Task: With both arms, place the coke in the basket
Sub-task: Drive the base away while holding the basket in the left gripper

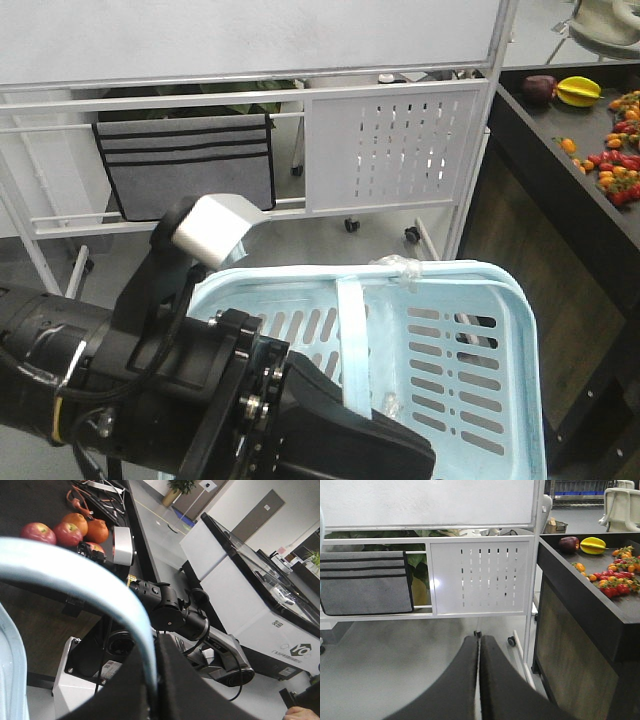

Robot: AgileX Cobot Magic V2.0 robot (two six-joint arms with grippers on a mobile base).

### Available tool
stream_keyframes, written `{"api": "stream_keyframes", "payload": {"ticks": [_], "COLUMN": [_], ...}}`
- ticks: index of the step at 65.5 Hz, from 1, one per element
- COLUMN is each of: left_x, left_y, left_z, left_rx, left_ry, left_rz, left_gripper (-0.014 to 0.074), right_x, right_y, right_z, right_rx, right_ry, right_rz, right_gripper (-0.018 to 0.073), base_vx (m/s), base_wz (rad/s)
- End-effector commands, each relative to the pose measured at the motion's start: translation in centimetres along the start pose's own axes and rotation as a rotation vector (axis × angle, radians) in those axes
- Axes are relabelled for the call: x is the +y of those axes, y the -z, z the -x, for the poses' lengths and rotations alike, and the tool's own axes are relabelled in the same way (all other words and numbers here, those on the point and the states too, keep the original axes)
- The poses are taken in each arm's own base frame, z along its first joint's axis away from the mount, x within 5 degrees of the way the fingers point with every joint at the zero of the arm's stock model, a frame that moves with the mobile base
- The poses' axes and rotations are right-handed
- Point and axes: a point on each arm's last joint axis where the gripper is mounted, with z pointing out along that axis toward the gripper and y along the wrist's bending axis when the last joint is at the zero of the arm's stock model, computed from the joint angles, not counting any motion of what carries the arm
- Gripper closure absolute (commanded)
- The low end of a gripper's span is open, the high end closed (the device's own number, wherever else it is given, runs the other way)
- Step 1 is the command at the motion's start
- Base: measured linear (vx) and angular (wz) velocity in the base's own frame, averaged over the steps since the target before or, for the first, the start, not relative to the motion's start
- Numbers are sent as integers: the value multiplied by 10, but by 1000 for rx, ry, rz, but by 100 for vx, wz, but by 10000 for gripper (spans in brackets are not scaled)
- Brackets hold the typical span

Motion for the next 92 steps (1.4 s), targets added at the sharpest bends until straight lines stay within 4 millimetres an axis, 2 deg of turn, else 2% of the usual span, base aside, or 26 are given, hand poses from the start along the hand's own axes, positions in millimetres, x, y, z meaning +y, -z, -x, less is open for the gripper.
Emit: {"api": "stream_keyframes", "payload": {"ticks": [1,40,92], "left_x": [-18,-18,-18], "left_y": [5,5,5], "left_z": [12,12,12], "left_rx": [-79,-79,-79], "left_ry": [-15,-15,-15], "left_rz": [-63,-63,-63], "left_gripper": [603,603,603], "right_x": [0,0,0], "right_y": [1,1,1], "right_z": [4,4,4], "right_rx": [-81,-81,-81], "right_ry": [16,16,16], "right_rz": [0,0,0], "right_gripper": [564,564,564], "base_vx": [25,27,22], "base_wz": [4,22,52]}}
